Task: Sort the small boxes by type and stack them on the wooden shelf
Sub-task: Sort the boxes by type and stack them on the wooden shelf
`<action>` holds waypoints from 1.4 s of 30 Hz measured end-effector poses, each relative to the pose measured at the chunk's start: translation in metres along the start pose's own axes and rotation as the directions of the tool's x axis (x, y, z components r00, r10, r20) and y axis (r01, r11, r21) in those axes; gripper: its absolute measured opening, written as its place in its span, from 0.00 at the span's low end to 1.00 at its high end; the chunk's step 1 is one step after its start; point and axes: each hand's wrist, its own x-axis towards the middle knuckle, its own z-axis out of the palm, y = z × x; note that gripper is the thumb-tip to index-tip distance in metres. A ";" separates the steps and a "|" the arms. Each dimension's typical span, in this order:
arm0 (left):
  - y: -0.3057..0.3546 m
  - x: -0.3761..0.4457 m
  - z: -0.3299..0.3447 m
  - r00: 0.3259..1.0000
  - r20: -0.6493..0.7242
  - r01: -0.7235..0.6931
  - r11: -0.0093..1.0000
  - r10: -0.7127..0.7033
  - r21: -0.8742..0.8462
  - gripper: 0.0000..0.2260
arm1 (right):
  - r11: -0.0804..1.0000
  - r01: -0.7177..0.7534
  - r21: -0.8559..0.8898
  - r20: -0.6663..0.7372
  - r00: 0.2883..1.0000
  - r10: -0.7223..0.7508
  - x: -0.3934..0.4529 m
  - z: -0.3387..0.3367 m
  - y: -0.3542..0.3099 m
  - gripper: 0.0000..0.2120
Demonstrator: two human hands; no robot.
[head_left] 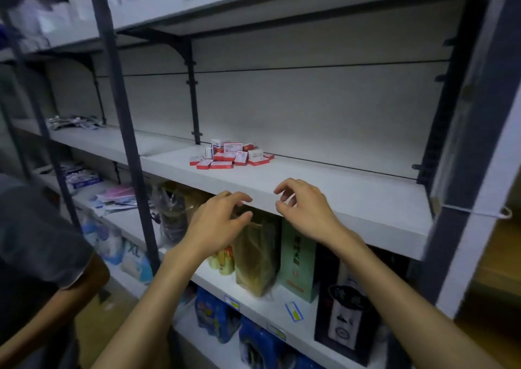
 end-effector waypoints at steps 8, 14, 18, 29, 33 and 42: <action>-0.089 0.083 -0.009 0.999 0.035 -0.007 1.000 0.008 -0.020 0.16 | 0.998 -0.045 -0.053 -0.024 0.999 0.044 0.089 0.045 -0.017 0.11; -0.131 0.129 -0.014 1.000 -0.016 0.004 1.000 -0.004 -0.015 0.12 | 0.989 -0.096 -0.111 -0.014 0.995 0.095 0.125 0.061 -0.012 0.11; -0.158 0.161 -0.019 0.990 -0.123 0.071 0.996 -0.064 0.049 0.12 | 0.980 -0.135 -0.147 -0.023 0.991 0.133 0.148 0.070 -0.009 0.11; -0.228 0.241 -0.014 0.998 -0.031 0.062 0.978 -0.057 0.199 0.31 | 0.943 -0.245 -0.226 -0.047 0.970 0.240 0.212 0.119 -0.024 0.10; -0.244 0.249 -0.009 0.999 -0.015 0.046 0.978 -0.044 0.202 0.24 | 0.929 -0.260 -0.264 -0.050 0.965 0.256 0.237 0.138 -0.034 0.11; -0.286 0.269 -0.019 0.960 0.239 -0.156 0.987 0.144 0.031 0.24 | 0.878 -0.320 -0.356 0.013 0.938 0.347 0.273 0.173 -0.042 0.18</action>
